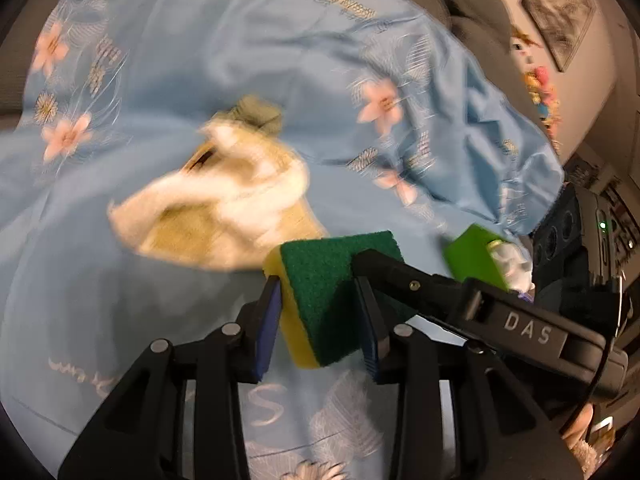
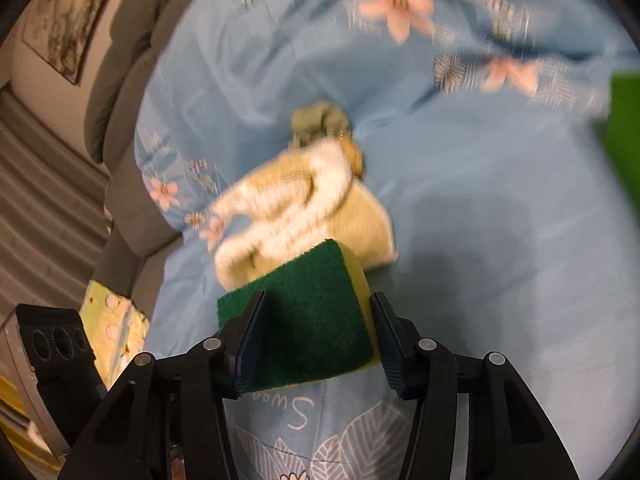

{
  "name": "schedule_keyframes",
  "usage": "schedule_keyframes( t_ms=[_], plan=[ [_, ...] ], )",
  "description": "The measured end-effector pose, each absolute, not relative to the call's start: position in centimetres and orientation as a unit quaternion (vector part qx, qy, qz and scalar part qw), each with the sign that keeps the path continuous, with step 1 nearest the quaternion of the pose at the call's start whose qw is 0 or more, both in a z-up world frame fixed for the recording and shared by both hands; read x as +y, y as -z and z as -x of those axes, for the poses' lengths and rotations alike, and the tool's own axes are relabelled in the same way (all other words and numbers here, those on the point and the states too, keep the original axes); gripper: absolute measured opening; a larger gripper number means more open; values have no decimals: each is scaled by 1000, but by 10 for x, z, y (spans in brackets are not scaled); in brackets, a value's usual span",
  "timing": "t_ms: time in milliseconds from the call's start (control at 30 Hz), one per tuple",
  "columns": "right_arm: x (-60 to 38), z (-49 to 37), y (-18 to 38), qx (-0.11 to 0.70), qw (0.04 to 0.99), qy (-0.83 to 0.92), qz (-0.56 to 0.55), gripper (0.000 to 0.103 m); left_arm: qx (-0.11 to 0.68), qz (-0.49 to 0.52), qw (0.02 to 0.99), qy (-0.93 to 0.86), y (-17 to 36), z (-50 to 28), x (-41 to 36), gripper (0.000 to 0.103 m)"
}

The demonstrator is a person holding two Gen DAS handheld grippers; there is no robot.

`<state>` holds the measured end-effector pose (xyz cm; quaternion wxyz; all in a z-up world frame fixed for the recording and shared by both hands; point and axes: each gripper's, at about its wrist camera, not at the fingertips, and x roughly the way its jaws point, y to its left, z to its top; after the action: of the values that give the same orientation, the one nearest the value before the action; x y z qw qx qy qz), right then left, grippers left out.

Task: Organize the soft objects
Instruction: 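Carry the sponge over the green box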

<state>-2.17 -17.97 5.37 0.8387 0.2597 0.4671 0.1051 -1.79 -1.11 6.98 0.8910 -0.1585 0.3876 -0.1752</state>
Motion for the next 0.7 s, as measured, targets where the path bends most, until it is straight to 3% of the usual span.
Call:
schedule_keyframes(
  t_ms=[267,700],
  plan=[
    [-242,52,-110,387,883,-27,-262,54,317,118,911,238,-113,26,-76,34],
    [-367,113,-141,311,884,144,-317,46,311,68,874,366,-130,16,-214,33]
  ],
)
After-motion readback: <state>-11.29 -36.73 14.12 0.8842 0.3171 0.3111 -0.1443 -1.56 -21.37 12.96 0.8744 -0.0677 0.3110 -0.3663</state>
